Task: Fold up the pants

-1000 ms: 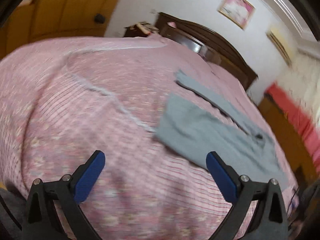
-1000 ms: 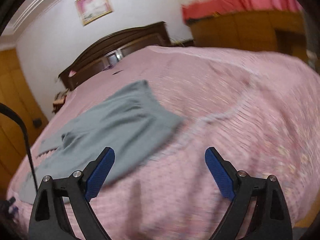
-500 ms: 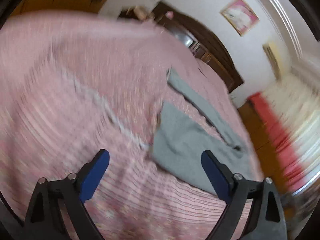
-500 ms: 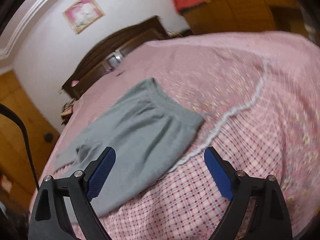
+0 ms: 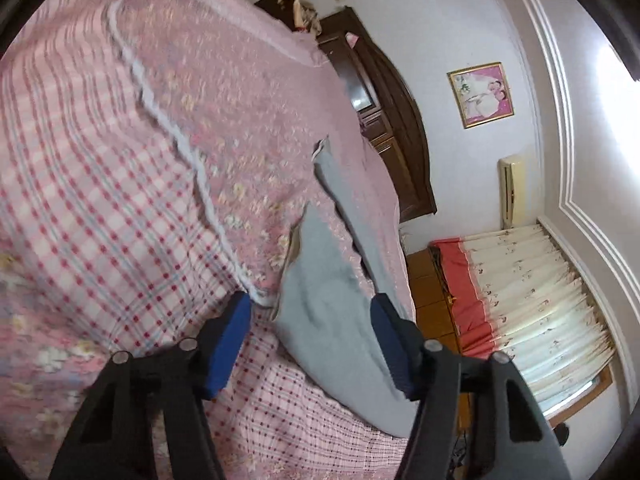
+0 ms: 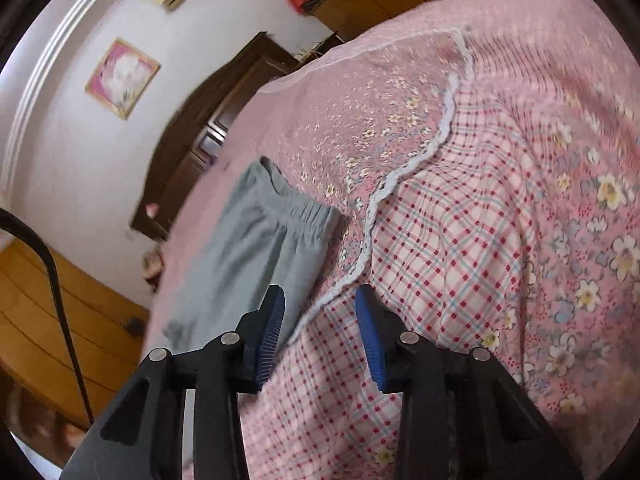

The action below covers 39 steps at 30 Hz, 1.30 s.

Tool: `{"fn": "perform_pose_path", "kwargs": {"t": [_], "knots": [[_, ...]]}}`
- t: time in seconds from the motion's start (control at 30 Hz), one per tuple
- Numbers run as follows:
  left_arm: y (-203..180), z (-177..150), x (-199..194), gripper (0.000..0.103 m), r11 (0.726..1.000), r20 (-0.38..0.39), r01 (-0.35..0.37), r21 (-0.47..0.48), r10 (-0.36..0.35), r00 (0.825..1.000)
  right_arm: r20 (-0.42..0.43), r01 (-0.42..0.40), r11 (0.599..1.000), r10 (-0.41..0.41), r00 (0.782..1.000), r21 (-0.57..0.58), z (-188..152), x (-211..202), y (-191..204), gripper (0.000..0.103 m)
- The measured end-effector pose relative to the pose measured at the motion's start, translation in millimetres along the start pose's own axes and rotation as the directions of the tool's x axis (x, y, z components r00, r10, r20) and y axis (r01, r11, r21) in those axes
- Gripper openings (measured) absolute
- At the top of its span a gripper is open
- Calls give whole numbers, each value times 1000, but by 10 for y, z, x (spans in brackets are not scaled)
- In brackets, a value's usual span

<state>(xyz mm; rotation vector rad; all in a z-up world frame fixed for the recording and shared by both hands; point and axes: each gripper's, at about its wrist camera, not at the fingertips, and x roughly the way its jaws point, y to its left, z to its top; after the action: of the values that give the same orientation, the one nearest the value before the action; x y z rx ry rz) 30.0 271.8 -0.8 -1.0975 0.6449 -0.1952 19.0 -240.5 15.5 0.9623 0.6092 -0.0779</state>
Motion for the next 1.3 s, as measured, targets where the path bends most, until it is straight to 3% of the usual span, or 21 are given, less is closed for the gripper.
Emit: {"fn": "perform_pose_path", "kwargs": {"t": [0.1, 0.2, 0.3, 0.43, 0.53, 0.63, 1.07, 1.3], "knots": [[48, 51, 142, 47, 999, -10, -48, -14, 47, 999, -6, -40, 999, 40, 999, 33, 7, 16, -30, 39], [116, 68, 147, 30, 998, 11, -52, -43, 52, 999, 3, -58, 997, 58, 998, 53, 10, 15, -78, 39], [180, 51, 108, 20, 997, 18, -57, -57, 58, 998, 34, -98, 990, 95, 995, 106, 43, -15, -184, 39], [247, 59, 35, 20, 997, 28, -6, -76, 8, 1000, 45, -168, 965, 162, 986, 200, 216, 192, -295, 33], [320, 86, -110, 17, 997, 27, 17, -80, -14, 1000, 3, -126, 971, 129, 992, 205, 281, 411, -314, 18], [331, 152, -58, 8, 996, 21, 1, -84, 1, 1000, 10, -95, 979, 95, 995, 182, 267, 455, -273, 12], [316, 108, -222, 3, 994, 59, 68, -82, -63, 996, 86, -206, 964, 194, 977, 169, 106, 34, -287, 8], [70, 170, -297, 3, 1000, 67, 22, -22, -20, 998, 70, -229, 967, 222, 972, 115, 193, -23, -112, 8]]}}
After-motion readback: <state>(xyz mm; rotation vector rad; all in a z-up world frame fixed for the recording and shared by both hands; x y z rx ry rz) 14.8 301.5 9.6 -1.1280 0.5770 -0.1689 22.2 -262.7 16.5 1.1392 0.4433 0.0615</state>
